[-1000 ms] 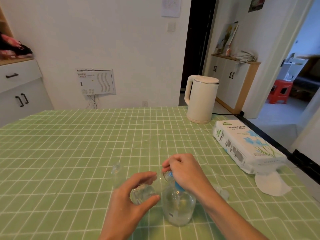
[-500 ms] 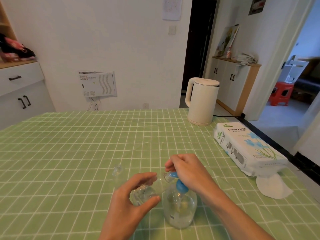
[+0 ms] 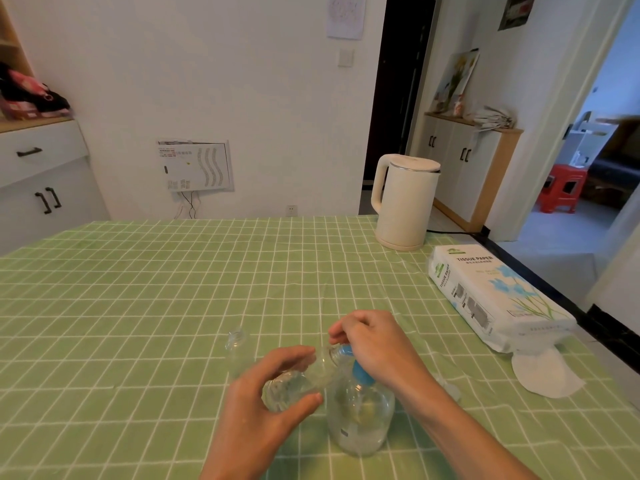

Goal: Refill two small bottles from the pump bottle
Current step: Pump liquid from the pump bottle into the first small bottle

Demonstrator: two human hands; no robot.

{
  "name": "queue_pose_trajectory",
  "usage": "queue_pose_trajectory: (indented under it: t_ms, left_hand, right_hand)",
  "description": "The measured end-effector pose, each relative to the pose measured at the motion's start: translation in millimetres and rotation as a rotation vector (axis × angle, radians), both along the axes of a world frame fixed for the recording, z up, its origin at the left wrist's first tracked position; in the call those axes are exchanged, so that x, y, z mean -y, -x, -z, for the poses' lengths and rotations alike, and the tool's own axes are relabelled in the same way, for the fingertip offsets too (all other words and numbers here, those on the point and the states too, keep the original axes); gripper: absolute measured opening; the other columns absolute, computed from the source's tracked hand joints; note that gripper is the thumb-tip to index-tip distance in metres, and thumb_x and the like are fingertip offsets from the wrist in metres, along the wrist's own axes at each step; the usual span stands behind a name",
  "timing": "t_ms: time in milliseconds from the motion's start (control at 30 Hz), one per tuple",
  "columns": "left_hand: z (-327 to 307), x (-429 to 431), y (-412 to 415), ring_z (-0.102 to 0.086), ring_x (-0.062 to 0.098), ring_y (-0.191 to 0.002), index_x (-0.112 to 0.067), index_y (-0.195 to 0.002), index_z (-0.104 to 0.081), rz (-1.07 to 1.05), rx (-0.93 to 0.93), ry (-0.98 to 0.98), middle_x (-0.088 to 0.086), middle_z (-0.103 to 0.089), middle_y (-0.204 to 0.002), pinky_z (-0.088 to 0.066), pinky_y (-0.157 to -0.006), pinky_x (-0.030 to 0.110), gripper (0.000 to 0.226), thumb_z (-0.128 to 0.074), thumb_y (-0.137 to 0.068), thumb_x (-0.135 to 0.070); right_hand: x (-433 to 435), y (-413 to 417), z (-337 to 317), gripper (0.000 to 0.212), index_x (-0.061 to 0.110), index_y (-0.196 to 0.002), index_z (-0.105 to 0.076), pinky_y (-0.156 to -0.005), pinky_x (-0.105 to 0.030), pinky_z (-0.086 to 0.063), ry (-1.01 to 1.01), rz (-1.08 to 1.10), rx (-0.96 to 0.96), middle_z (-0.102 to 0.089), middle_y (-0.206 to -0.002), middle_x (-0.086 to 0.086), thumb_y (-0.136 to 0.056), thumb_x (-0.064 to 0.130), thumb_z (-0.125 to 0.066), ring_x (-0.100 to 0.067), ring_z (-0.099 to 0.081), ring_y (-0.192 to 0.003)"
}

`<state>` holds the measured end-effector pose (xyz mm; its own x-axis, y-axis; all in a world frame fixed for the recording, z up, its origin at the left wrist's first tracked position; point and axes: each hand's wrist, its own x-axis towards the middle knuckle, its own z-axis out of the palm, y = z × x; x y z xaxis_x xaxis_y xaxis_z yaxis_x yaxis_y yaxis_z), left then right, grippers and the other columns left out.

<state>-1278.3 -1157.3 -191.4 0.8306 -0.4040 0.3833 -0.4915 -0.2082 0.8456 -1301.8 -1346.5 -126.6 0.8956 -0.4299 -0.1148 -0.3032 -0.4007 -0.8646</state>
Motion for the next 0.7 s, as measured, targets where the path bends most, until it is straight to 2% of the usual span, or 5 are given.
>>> queue_pose_trajectory:
  t_ms: [100,167,333,533,700]
  left_hand:
    - [-2,-1,0,-0.073,-0.001,-0.109,-0.031,-0.116,-0.076,0.003,-0.007,0.014,-0.021,-0.08,-0.11,-0.049,-0.093,0.005,0.056,-0.094,-0.071,-0.004]
    - [-4,-1,0,-0.072,-0.002,-0.11,-0.031,-0.117,-0.076,0.005,-0.008,0.016,-0.022,-0.079,-0.11,-0.048,-0.093,0.004,0.055,-0.094,-0.072,-0.006]
    - [-3,-1,-1,-0.072,-0.001,-0.11,-0.033,-0.117,-0.076,0.004,-0.011,0.025,-0.021,-0.08,-0.11,-0.049,-0.094,0.005,0.056,-0.094,-0.071,-0.006]
    - [3,0,-1,-0.073,0.0,-0.11,-0.033,-0.116,-0.076,0.001,-0.012,0.008,-0.022,-0.079,-0.11,-0.049,-0.094,0.005,0.056,-0.095,-0.071,-0.006]
    - [3,1,-1,-0.073,0.0,-0.11,-0.032,-0.116,-0.076,0.002,-0.012,0.016,-0.022,-0.079,-0.109,-0.049,-0.093,0.005,0.056,-0.094,-0.071,-0.005]
  right_hand:
    - [1,0,-5,0.03,0.023,-0.083,-0.081,-0.097,-0.045,-0.06,0.013,0.007,0.012,-0.081,-0.086,0.009,-0.099,0.024,-0.056,-0.016,-0.077,-0.094]
    - [1,-1,-5,0.029,0.023,-0.084,-0.081,-0.097,-0.044,-0.06,0.01,0.001,0.015,-0.081,-0.087,0.01,-0.099,0.024,-0.057,-0.014,-0.077,-0.094]
    - [2,-2,-1,0.036,0.021,-0.083,-0.082,-0.098,-0.036,-0.058,-0.031,-0.022,0.034,-0.081,-0.088,0.01,-0.102,0.017,-0.052,-0.006,-0.075,-0.096]
    - [0,-1,6,0.038,0.023,-0.085,-0.082,-0.084,-0.023,-0.054,-0.032,-0.054,0.005,-0.081,-0.082,0.013,-0.103,0.015,-0.05,-0.001,-0.074,-0.089]
    - [1,-2,5,0.037,0.023,-0.085,-0.081,-0.092,-0.027,-0.057,-0.04,-0.035,0.015,-0.082,-0.083,0.01,-0.103,0.015,-0.05,-0.003,-0.076,-0.09]
